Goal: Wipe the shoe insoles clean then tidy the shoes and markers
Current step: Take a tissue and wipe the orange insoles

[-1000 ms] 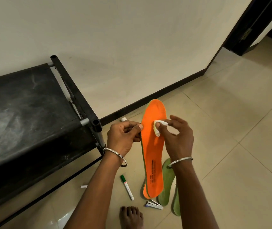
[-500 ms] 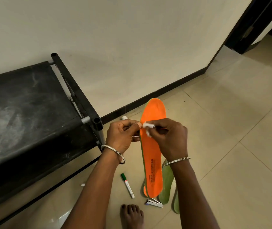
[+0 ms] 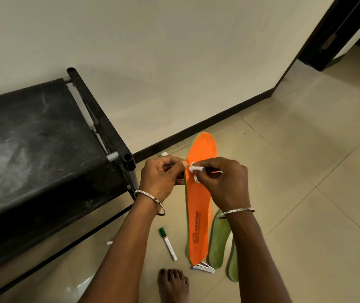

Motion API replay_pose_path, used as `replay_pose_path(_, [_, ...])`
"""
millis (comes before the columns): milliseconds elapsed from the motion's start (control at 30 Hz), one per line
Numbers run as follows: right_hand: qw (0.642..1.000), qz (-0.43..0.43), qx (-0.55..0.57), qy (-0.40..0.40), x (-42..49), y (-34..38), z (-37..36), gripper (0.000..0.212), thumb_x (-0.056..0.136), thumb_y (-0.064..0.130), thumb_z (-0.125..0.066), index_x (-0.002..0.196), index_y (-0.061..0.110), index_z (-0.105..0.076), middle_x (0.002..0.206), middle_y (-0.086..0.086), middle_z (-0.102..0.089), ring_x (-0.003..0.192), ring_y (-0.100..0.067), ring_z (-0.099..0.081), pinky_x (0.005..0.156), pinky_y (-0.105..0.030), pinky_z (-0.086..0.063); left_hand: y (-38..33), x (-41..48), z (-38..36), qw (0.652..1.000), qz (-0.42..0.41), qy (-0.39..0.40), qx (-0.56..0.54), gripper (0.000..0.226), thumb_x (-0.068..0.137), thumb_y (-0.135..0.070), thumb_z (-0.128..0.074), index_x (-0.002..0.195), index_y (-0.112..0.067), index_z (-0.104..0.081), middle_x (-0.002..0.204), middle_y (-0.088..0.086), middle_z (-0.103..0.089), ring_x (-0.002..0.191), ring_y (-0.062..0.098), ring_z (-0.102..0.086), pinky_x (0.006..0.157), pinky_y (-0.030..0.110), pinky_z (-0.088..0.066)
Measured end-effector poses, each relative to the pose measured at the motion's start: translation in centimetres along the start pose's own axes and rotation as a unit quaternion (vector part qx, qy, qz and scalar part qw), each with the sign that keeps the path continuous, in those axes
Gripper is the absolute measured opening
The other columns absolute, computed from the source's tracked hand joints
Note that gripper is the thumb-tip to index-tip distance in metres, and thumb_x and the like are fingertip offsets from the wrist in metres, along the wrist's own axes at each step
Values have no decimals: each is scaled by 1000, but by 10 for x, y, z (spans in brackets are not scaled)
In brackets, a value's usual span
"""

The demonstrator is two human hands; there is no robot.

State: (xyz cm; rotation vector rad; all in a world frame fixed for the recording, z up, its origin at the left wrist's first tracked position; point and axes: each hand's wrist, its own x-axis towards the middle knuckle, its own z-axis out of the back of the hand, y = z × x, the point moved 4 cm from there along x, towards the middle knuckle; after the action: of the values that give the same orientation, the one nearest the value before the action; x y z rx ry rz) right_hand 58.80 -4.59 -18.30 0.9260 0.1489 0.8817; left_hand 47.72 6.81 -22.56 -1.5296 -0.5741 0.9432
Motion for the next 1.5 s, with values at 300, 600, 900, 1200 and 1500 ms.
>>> replay_pose_path(300, [986,-15,71,150,-2,-1,10,13,79,19,-82,92,22,-81,84,10,-76,80,-1,-70,77,-17,-56,-3,-2,-2,1000,-20,14,17,5,90,-12,-71,87,-10,-74,85,11,-75,76,22,-74,67,32,-62])
replay_pose_path(600, [999,16,19,-41,4,1,5,13,80,15,-81,91,20,-79,84,9,-75,72,3,-66,70,-5,-48,-4,-1,-6,998,-43,20,32,5,90,-13,-71,88,-13,-75,81,12,-75,74,24,-74,69,40,-63])
replay_pose_path(900, [1000,1,30,-2,2,0,6,11,80,17,-81,89,21,-79,81,10,-74,73,-1,-68,68,-9,-51,-4,-2,-5,998,-47,19,31,5,90,-11,-71,88,-14,-74,84,13,-74,77,26,-74,72,45,-63])
replay_pose_path(1200, [994,0,38,101,1,1,2,10,77,21,-83,86,17,-81,81,6,-75,74,-5,-68,70,-20,-55,-3,-2,0,998,-48,5,50,12,87,-5,-73,83,-16,-74,87,14,-74,81,28,-74,73,48,-63])
replay_pose_path(1500, [997,-17,15,-76,4,2,2,12,78,21,-82,79,20,-71,73,12,-67,67,0,-64,63,-6,-47,-6,-3,-8,997,-40,20,56,7,90,-7,-71,86,-13,-73,82,14,-73,77,27,-74,72,44,-63])
